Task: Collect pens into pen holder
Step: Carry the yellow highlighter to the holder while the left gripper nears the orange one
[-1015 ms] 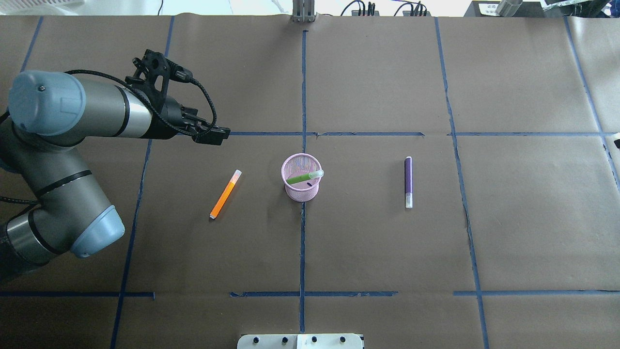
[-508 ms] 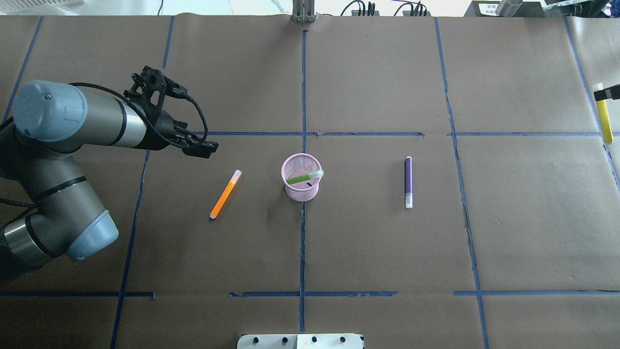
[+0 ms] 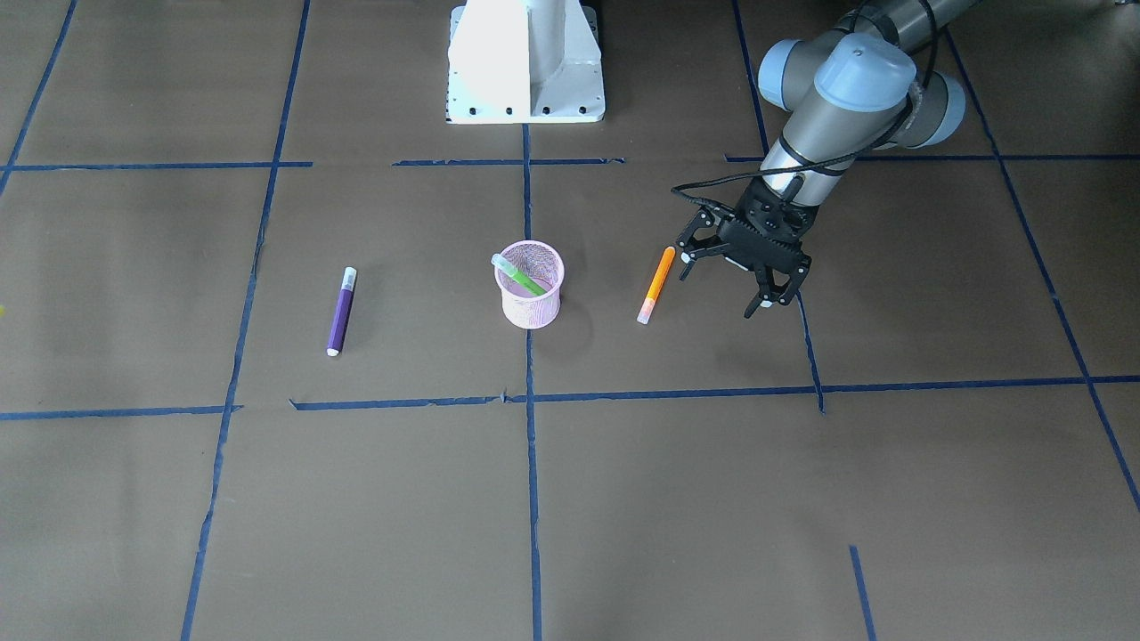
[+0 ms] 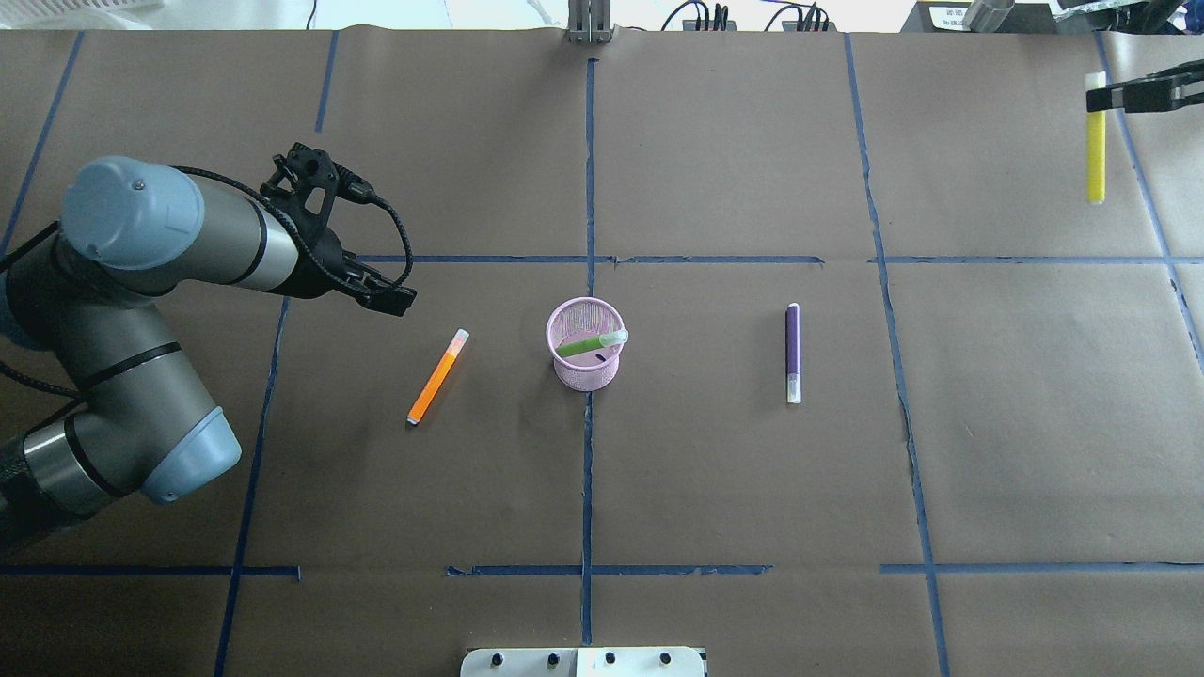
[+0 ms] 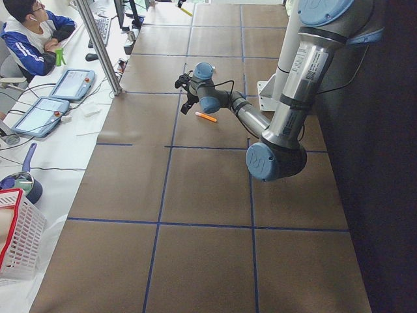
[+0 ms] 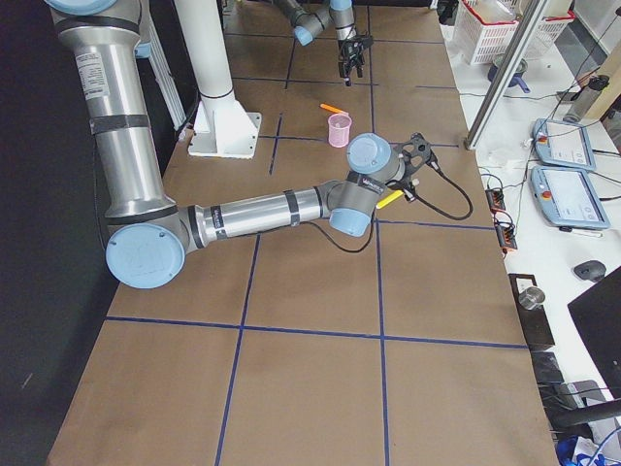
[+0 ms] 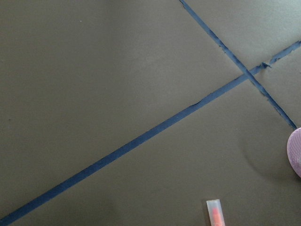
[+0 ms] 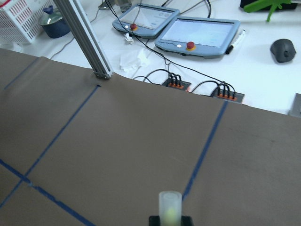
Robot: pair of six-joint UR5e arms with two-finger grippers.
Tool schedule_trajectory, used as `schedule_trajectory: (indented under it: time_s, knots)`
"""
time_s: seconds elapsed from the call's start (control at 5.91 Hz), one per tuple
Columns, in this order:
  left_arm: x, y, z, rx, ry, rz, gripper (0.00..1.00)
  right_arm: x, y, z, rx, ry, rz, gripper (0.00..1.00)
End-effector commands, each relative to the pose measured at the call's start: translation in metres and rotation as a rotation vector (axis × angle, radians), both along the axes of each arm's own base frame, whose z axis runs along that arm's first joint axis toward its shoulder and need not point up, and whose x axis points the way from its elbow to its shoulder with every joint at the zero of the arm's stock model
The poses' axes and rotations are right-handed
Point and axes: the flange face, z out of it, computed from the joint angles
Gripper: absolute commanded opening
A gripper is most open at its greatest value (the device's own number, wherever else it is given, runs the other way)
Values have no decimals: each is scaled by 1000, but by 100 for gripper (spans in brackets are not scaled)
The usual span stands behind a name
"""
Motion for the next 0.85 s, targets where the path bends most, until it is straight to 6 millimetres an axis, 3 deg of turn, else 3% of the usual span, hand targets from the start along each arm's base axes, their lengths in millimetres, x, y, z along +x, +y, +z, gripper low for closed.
schedule_trajectory:
  time_s: [0.0,0.17,0.34,0.51,0.68]
  knots:
    - [4,-2,-4,-10,-15,4,100,-117,23,-96,-25,-212,129,0]
    - [8,1,-1,-21,-28,12,100,-187,45,-121,19,-240,190,0]
    - [18,0,-14,-48,-59,22,100,-237,70,-133,37,-255,249,0]
    - [24,-4,-25,-76,-104,34,100,-265,88,-141,42,-263,232,0]
    - [30,1,-21,-79,-116,49,100,-300,113,-163,62,-290,234,0]
